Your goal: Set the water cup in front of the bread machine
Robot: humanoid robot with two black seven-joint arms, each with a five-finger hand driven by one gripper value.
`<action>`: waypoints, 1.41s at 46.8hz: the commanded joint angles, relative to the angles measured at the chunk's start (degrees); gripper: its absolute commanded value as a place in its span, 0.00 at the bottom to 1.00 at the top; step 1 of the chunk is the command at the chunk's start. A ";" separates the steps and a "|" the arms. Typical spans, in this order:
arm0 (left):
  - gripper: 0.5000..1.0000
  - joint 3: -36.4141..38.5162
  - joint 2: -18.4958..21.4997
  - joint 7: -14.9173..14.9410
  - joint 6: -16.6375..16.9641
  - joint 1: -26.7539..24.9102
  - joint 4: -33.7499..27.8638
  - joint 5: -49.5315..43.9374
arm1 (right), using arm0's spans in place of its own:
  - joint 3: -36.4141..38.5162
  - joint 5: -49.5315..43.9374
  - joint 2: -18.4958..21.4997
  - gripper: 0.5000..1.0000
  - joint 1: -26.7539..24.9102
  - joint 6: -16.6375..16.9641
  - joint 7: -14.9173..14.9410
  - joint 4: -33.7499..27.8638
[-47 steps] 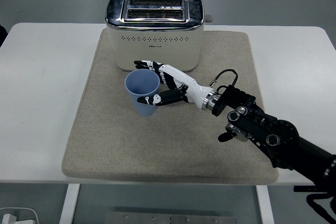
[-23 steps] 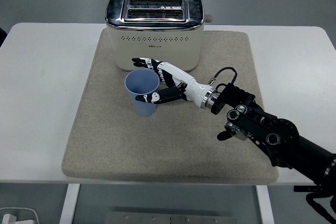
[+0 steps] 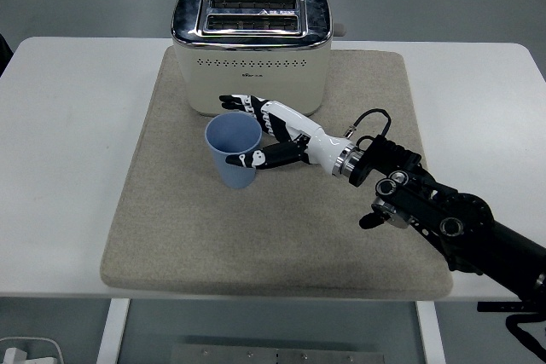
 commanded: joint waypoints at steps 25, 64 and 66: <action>1.00 0.00 0.00 -0.02 0.00 0.00 0.00 0.00 | 0.16 0.26 -8.84 0.85 0.08 0.26 -0.03 4.90; 1.00 0.00 0.00 -0.02 0.00 0.00 0.00 0.00 | 4.55 21.52 -19.57 0.85 1.31 2.46 -4.07 3.32; 1.00 0.00 0.00 0.15 0.00 0.00 0.00 0.00 | 5.52 24.77 -19.13 0.85 1.57 2.20 -6.09 2.27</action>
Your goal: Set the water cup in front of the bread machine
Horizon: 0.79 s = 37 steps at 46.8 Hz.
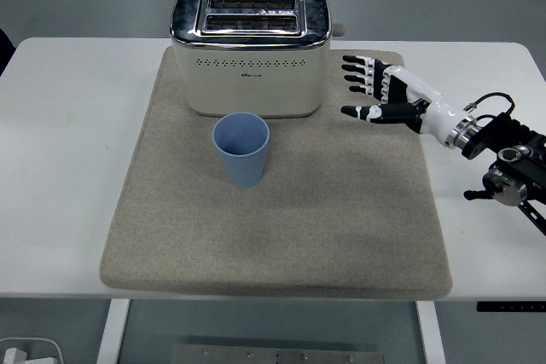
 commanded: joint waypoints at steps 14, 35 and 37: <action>1.00 0.00 0.00 0.15 0.00 0.00 0.00 0.00 | 2.85 23.47 8.49 0.85 6.30 -0.11 -7.98 -13.91; 1.00 0.00 0.00 -0.02 0.00 0.00 0.00 0.00 | 3.12 28.39 13.24 0.86 9.20 -5.47 -14.49 -18.58; 1.00 0.00 0.00 -0.02 0.00 0.00 0.00 0.00 | 3.12 28.39 13.24 0.86 9.20 -5.82 -13.87 -18.58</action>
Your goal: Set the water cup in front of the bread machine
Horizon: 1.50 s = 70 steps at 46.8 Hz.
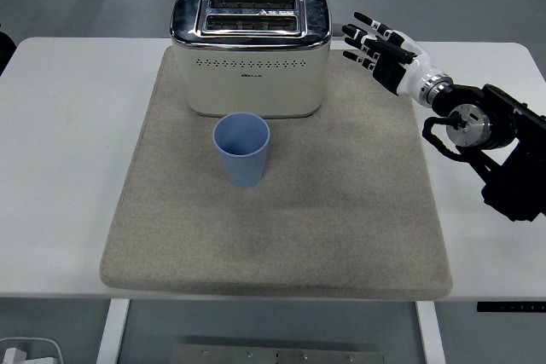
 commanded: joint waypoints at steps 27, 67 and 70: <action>1.00 0.00 0.00 -0.05 0.00 0.00 0.00 0.00 | 6.07 0.05 0.01 0.86 0.18 -4.64 0.48 -0.21; 1.00 0.00 0.00 -0.05 0.00 0.00 0.00 0.00 | 9.94 0.13 -0.17 0.86 -1.05 -4.29 3.91 -0.21; 1.00 0.00 0.00 -0.05 0.00 0.00 0.00 0.00 | 10.03 0.13 0.01 0.86 -1.23 -4.29 4.17 -0.21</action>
